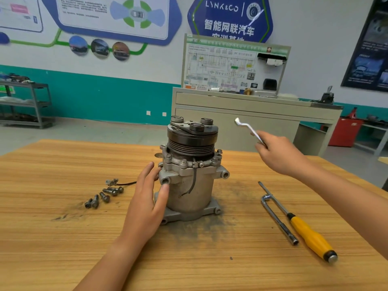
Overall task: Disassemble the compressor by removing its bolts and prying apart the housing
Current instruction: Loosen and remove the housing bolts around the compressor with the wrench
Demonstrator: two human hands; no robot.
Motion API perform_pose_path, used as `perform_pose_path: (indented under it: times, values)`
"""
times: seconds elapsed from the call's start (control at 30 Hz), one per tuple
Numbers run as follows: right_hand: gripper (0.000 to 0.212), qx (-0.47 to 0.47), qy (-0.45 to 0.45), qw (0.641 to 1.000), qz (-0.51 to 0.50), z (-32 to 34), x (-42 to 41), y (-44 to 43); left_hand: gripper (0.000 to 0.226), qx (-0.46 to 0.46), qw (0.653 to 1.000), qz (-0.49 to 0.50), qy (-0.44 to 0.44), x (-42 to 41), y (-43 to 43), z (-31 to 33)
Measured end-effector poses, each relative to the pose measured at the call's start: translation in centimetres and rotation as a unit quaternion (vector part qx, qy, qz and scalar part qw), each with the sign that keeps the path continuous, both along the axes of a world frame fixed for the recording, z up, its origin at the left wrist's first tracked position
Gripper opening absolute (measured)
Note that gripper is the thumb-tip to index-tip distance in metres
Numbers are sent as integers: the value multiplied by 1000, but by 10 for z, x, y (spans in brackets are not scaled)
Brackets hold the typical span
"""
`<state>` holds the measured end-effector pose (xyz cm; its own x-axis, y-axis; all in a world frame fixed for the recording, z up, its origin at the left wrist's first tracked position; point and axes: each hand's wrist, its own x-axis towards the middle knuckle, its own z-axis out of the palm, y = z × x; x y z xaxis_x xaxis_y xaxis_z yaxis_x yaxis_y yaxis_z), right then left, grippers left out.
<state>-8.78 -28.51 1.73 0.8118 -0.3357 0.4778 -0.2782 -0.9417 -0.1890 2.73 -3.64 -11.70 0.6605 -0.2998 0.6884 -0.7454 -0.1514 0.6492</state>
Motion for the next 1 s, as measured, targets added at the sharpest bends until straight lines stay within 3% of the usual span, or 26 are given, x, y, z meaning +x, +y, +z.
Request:
perform_pose_path:
  times: [0.37, 0.53, 0.6, 0.67, 0.9, 1.0]
  values:
    - [45, -106, 183, 977, -31, 10, -7, 40, 38, -13, 1000, 17, 5, 1, 0, -5]
    - [39, -309, 220, 921, -85, 11, -7, 59, 40, -10, 1000, 17, 12, 3, 0, -6]
    - [47, -351, 234, 901, -99, 6, -6, 67, 39, -6, 1000, 17, 16, 1, 1, -6]
    - [51, -367, 238, 893, -106, 5, -5, 67, 39, -7, 1000, 15, 19, -1, 1, -5]
    - [27, -336, 255, 903, -87, 6, -7, 48, 46, 0, 1000, 11, 22, -1, -1, -6]
    - [20, -369, 263, 886, -98, 12, -2, 36, 46, 5, 1000, 9, 19, 0, -1, -7]
